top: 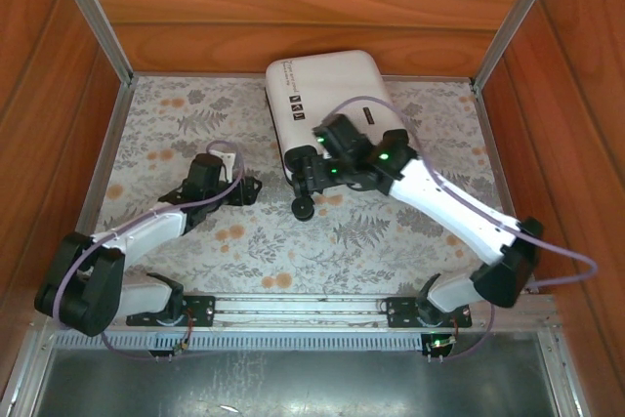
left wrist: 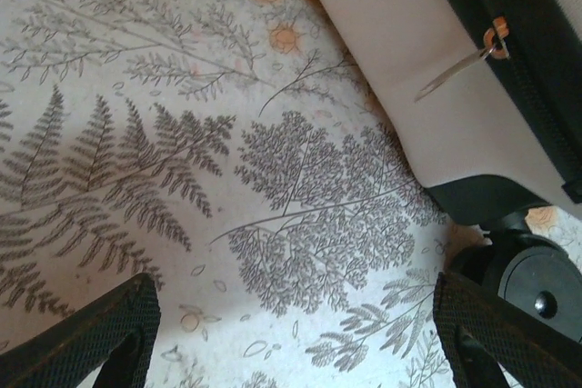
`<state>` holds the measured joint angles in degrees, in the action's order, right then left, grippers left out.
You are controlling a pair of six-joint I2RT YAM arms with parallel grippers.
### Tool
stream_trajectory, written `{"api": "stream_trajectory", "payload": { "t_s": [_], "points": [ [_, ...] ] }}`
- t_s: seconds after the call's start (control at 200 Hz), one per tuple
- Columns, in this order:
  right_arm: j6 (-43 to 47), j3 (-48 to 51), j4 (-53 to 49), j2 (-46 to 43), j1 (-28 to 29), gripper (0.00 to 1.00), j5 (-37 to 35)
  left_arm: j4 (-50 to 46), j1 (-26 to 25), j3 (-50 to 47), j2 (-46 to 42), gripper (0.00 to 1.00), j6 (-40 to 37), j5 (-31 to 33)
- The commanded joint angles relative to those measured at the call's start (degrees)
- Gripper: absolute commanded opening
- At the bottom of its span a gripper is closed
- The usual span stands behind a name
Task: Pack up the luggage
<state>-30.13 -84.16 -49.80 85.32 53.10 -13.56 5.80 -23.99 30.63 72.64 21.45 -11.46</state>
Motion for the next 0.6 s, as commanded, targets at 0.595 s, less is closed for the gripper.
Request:
{"api": "stream_trajectory", "payload": {
  "t_s": [0.595],
  "points": [
    [-0.79,-14.83,-7.95,21.1,2.8,0.6,-8.9,2.93,0.46,1.0,1.33,0.8,-0.53,-1.56]
  ]
}}
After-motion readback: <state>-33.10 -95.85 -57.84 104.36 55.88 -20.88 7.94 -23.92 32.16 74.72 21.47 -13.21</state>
